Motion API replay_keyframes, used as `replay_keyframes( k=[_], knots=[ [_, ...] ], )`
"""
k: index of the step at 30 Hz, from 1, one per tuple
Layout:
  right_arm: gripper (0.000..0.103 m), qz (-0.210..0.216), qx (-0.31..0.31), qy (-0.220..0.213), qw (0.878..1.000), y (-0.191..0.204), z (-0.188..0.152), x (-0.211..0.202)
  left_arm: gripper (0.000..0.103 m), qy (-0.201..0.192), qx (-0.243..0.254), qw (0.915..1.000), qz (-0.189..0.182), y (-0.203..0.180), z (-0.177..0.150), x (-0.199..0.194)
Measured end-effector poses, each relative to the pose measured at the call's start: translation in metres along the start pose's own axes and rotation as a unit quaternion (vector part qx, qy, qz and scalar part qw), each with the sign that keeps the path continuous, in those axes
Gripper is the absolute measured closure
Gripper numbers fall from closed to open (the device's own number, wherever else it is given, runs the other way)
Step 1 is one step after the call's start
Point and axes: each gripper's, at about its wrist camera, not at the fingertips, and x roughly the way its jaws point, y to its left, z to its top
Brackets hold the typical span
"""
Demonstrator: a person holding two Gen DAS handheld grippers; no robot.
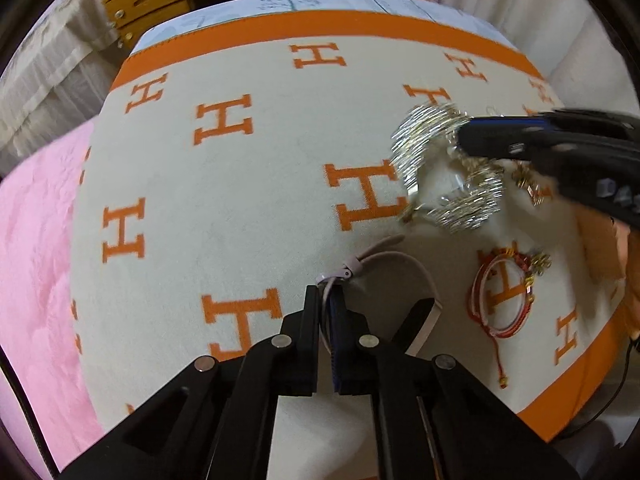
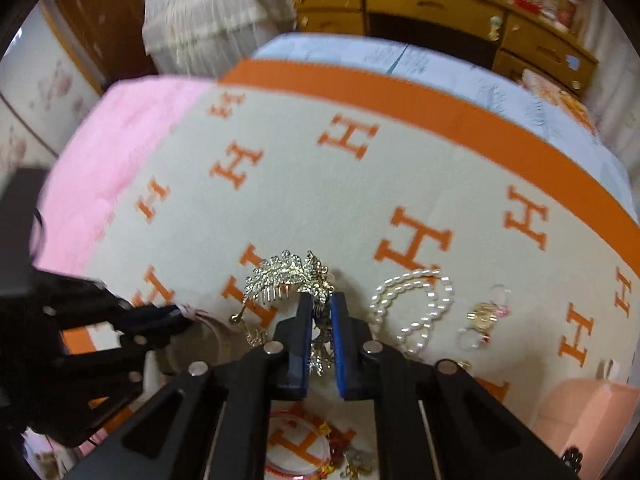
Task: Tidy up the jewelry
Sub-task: 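Carry the watch and hair comb into the pink tray and release both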
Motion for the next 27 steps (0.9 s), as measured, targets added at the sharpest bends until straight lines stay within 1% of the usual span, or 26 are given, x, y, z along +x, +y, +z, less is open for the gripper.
replay_keyframes(
  k=[2,5,9,11,14,16,18,23,26,27],
  knots=[
    [0.094,0.004,0.014,-0.022,1.0,-0.006,-0.003,-0.017,0.101,-0.011,-0.014,0.9998,-0.004,0.003,-0.004,-0.007],
    [0.094,0.008,0.03,-0.051,0.998,-0.016,-0.009,-0.043,0.101,-0.038,-0.023,0.999,0.002,0.001,-0.008,-0.026],
    [0.094,0.004,0.052,-0.09,0.995,-0.032,-0.022,-0.081,0.101,-0.072,-0.02,0.9972,-0.002,-0.013,-0.008,-0.058],
    [0.094,-0.004,0.066,-0.107,0.992,-0.05,-0.031,-0.103,0.101,-0.089,-0.013,0.9959,-0.008,-0.023,-0.006,-0.074],
    [0.094,-0.032,0.097,-0.127,0.987,-0.079,-0.051,-0.132,0.101,-0.117,0.005,0.9928,-0.024,-0.047,0.003,-0.098],
    [0.094,-0.048,0.118,-0.135,0.983,-0.098,-0.063,-0.145,0.101,-0.133,0.02,0.9898,-0.046,-0.072,0.011,-0.113],
    [0.094,-0.07,0.15,-0.14,0.976,-0.125,-0.079,-0.158,0.101,-0.143,0.035,0.9869,-0.066,-0.096,0.021,-0.118],
    [0.094,-0.094,0.209,-0.133,0.964,-0.172,-0.108,-0.163,0.101,-0.152,0.076,0.978,-0.121,-0.17,0.041,-0.118],
    [0.094,-0.094,0.232,-0.116,0.961,-0.191,-0.119,-0.153,0.101,-0.146,0.091,0.974,-0.148,-0.204,0.047,-0.113],
    [0.094,-0.092,0.237,-0.111,0.961,-0.195,-0.121,-0.148,0.101,-0.145,0.095,0.9732,-0.152,-0.212,0.045,-0.112]
  ],
)
